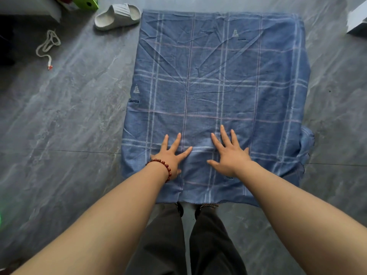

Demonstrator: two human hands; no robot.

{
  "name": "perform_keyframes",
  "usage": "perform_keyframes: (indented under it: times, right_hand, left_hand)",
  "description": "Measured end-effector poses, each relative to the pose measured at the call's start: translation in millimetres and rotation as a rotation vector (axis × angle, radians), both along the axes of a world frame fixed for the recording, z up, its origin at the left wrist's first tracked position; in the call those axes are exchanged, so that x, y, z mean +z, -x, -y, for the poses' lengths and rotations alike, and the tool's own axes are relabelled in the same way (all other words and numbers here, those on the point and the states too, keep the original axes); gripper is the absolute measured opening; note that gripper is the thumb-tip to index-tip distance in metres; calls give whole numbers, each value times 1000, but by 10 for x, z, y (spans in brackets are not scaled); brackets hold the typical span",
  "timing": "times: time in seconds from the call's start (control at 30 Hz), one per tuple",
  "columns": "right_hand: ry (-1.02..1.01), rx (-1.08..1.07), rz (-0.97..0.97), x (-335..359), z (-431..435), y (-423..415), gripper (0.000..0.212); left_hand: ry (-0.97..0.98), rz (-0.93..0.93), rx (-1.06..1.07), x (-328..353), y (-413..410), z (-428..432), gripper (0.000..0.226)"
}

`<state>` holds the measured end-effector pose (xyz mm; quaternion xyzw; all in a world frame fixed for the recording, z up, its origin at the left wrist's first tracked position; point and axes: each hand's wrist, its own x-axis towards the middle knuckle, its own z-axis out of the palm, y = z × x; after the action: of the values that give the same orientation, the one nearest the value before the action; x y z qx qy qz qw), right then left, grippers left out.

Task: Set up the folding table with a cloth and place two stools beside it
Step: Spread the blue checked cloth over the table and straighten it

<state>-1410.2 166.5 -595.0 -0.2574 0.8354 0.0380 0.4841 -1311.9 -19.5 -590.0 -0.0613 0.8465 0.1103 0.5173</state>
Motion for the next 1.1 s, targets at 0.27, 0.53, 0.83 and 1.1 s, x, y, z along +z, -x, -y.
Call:
perform_keyframes:
  times: [0.27,0.53,0.83,1.1]
  right_hand:
    - [-62,46,17,73,-44,-175,89]
    - [-19,-25,-34,145,-73,-299,81]
    - [34,-127,-138,26,151,207,68]
    - [-30,-122,-65,96,70,-11,80]
  left_hand:
    - [-18,87,-50,157,-64,-26,76]
    - [62,35,-144,192,-174,-86,85]
    - [127,-142,-58,54,303,182,69]
    - [61,-42,-63,93,104,184,67]
